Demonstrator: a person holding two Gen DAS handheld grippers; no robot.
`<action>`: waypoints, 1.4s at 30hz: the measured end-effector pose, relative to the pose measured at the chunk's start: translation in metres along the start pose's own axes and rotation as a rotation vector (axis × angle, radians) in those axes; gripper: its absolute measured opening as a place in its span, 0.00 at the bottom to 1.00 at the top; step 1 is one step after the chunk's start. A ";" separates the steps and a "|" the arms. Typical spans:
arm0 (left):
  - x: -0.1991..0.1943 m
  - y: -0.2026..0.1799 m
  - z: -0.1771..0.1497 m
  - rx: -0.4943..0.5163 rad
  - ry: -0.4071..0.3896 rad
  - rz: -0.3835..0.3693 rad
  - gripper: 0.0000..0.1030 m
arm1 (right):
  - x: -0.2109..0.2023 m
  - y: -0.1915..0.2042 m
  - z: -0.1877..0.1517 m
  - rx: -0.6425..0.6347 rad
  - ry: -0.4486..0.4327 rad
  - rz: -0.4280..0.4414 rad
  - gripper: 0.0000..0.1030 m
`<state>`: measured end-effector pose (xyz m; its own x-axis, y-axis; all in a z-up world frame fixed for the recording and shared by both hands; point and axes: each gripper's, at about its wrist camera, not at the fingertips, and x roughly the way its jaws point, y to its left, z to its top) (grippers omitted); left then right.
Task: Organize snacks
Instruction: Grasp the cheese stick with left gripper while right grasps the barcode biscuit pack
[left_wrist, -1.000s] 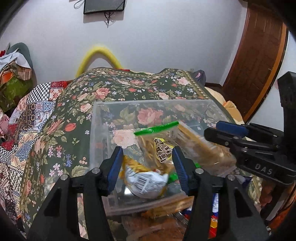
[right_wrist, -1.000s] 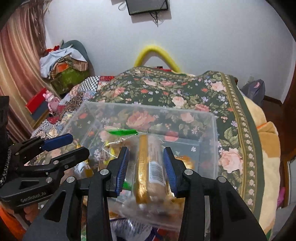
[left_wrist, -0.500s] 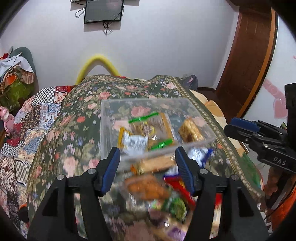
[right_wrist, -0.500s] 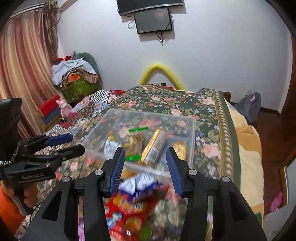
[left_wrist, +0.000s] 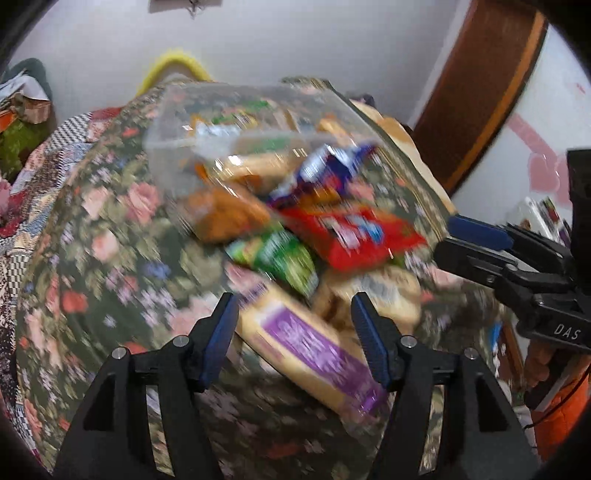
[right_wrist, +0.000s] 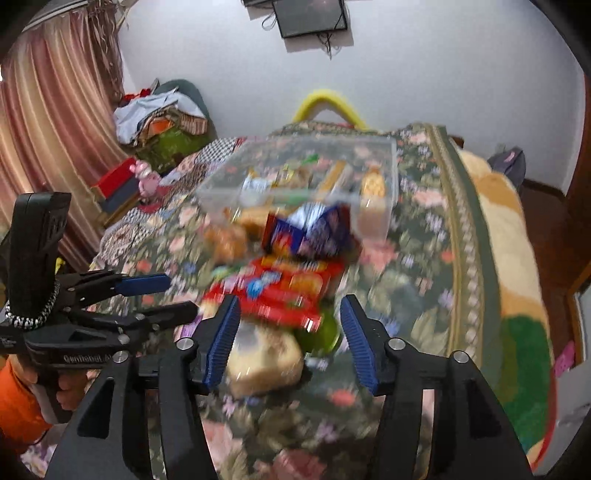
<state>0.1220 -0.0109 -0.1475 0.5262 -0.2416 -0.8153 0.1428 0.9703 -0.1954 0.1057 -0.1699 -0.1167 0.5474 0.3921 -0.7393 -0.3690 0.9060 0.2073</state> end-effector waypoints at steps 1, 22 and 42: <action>0.003 -0.004 -0.005 0.005 0.012 0.001 0.62 | 0.002 0.001 -0.003 0.001 0.008 0.004 0.53; 0.010 0.041 -0.029 -0.079 0.014 0.042 0.67 | 0.041 0.034 -0.032 -0.069 0.126 0.036 0.59; 0.006 0.028 -0.030 -0.005 -0.058 0.064 0.26 | 0.046 0.034 -0.033 0.020 0.130 0.084 0.51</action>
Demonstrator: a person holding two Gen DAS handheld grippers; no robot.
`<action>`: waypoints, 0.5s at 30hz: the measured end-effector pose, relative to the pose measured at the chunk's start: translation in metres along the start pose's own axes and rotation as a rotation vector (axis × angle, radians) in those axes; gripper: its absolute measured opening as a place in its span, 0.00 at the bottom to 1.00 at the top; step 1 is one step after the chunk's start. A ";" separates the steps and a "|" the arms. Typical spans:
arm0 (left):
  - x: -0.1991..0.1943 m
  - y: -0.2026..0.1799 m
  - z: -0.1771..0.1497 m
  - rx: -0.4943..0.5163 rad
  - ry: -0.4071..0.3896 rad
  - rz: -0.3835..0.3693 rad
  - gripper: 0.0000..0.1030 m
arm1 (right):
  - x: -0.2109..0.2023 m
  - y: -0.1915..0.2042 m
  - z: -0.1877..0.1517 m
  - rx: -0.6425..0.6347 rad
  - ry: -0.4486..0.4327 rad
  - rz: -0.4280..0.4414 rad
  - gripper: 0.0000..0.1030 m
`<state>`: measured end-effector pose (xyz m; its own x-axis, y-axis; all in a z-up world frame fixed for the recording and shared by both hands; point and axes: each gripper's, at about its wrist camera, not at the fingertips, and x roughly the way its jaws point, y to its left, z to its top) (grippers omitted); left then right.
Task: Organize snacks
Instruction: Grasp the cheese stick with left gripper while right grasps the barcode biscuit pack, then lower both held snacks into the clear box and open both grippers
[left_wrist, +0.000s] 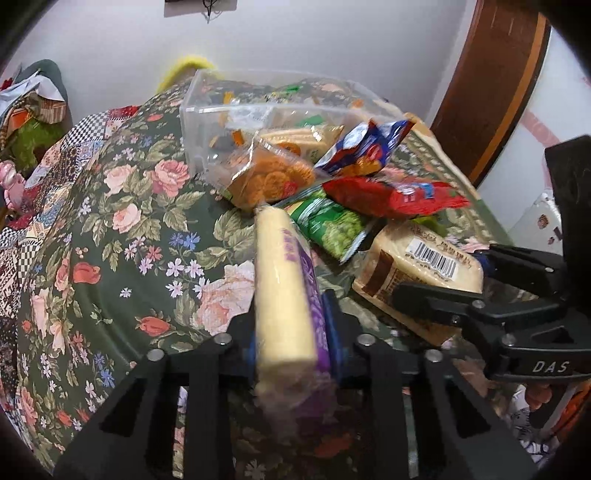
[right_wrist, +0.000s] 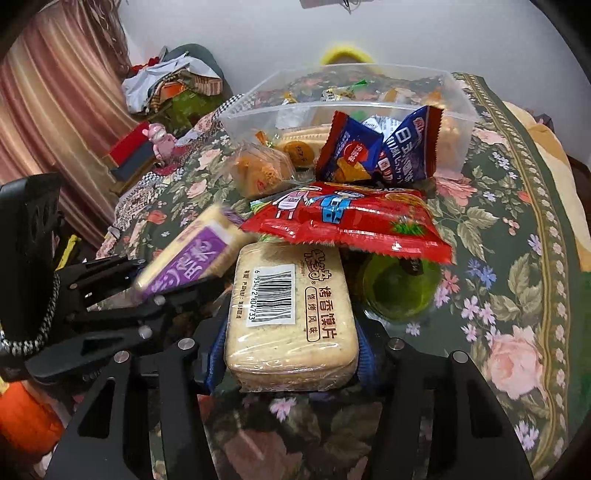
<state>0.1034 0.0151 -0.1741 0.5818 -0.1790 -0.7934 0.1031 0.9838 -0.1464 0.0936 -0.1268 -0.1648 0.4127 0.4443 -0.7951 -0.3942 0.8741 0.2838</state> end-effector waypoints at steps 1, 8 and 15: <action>-0.003 -0.001 0.001 0.002 -0.007 -0.002 0.22 | -0.005 0.000 -0.001 0.002 -0.009 0.001 0.51; -0.026 -0.004 0.005 0.016 -0.056 -0.021 0.22 | -0.036 0.003 -0.001 0.001 -0.076 -0.001 0.51; -0.059 -0.006 0.023 0.021 -0.144 -0.009 0.22 | -0.067 0.007 0.015 -0.023 -0.175 -0.024 0.51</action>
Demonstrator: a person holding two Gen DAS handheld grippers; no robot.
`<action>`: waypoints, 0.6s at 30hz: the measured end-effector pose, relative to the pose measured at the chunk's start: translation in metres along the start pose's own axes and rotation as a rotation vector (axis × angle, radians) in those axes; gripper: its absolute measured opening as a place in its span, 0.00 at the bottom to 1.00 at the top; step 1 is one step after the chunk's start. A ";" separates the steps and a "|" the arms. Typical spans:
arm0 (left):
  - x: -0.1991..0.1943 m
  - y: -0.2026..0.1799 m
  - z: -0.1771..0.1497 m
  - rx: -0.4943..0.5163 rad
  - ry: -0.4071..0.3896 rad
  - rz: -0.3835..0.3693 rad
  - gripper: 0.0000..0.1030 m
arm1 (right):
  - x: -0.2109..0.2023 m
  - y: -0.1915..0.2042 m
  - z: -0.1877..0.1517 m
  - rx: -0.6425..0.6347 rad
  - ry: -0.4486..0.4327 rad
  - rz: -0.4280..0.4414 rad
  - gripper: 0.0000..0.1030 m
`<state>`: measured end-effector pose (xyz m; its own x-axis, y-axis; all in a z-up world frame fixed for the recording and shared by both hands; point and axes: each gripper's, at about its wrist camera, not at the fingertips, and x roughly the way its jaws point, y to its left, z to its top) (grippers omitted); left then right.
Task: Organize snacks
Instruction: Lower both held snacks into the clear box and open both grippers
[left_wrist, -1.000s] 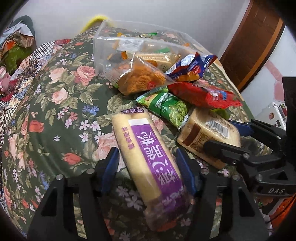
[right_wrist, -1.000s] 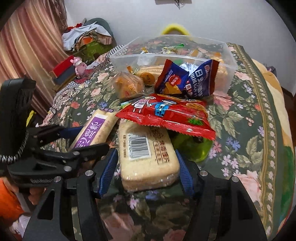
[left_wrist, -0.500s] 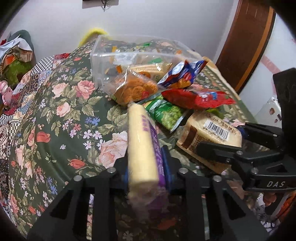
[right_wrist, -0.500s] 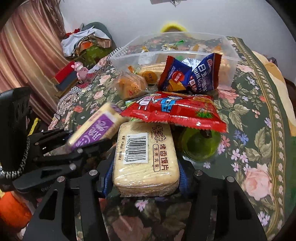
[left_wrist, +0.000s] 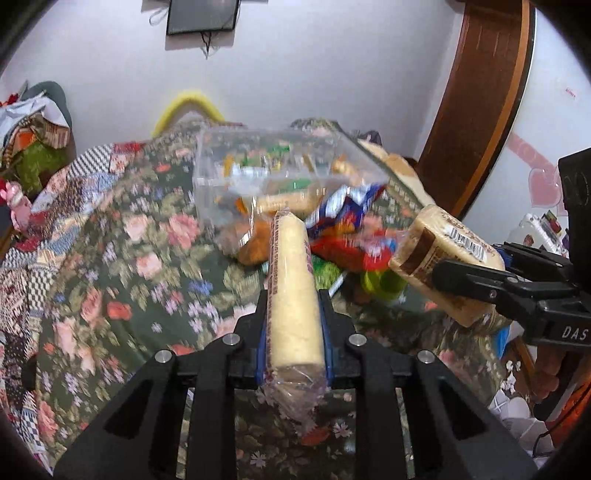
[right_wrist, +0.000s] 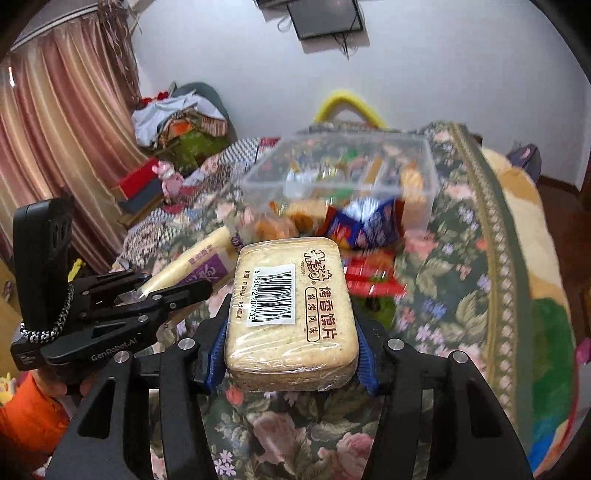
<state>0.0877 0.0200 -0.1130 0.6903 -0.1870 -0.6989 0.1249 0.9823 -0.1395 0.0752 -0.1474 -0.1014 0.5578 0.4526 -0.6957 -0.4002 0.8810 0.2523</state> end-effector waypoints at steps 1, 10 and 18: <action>-0.003 0.000 0.004 0.003 -0.014 0.001 0.22 | -0.003 0.000 0.004 -0.003 -0.014 -0.004 0.51; -0.020 0.006 0.056 0.005 -0.122 0.006 0.22 | -0.008 -0.009 0.045 -0.014 -0.107 -0.050 0.51; -0.005 0.016 0.100 0.027 -0.160 0.025 0.22 | -0.005 -0.019 0.083 -0.036 -0.161 -0.095 0.51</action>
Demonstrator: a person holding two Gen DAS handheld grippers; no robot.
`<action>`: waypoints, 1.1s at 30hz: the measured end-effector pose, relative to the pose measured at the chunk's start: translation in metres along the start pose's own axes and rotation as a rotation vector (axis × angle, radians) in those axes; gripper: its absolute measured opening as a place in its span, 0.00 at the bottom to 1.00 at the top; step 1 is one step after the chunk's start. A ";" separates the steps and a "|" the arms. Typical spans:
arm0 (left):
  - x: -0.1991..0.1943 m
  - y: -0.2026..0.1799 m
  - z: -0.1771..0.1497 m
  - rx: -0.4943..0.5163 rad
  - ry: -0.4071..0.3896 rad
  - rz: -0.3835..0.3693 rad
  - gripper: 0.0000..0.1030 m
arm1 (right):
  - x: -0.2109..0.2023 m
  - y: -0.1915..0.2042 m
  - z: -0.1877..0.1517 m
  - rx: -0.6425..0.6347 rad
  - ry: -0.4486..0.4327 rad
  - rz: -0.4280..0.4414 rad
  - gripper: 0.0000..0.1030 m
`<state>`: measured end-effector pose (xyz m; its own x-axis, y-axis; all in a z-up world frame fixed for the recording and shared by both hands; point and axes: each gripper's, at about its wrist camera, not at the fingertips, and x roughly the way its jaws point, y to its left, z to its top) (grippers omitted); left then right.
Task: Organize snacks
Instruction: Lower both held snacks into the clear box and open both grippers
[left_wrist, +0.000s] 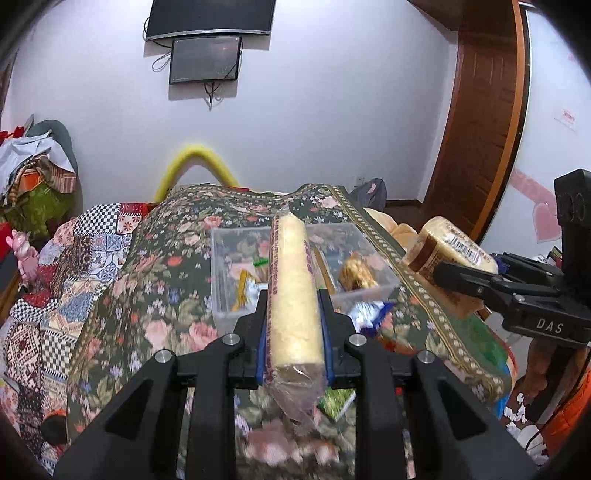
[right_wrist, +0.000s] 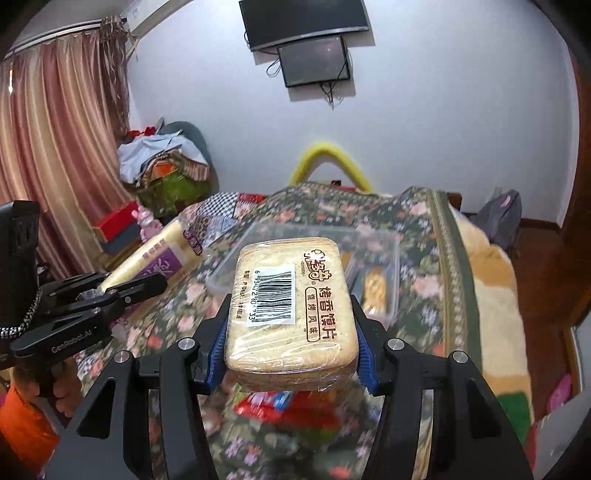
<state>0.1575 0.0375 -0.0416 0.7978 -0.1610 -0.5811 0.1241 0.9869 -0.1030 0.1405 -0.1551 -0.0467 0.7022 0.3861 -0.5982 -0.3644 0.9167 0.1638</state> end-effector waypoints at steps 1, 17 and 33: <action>0.005 0.002 0.005 0.003 -0.001 0.007 0.22 | 0.003 -0.002 0.005 0.000 -0.006 -0.004 0.51; 0.110 0.046 0.032 -0.021 0.090 0.057 0.22 | 0.074 -0.041 0.036 0.030 0.026 -0.072 0.51; 0.184 0.063 0.032 -0.057 0.179 0.006 0.22 | 0.153 -0.075 0.034 0.062 0.173 -0.095 0.51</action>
<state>0.3315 0.0702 -0.1290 0.6803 -0.1589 -0.7155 0.0818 0.9866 -0.1414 0.2959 -0.1611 -0.1236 0.6144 0.2791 -0.7380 -0.2595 0.9548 0.1450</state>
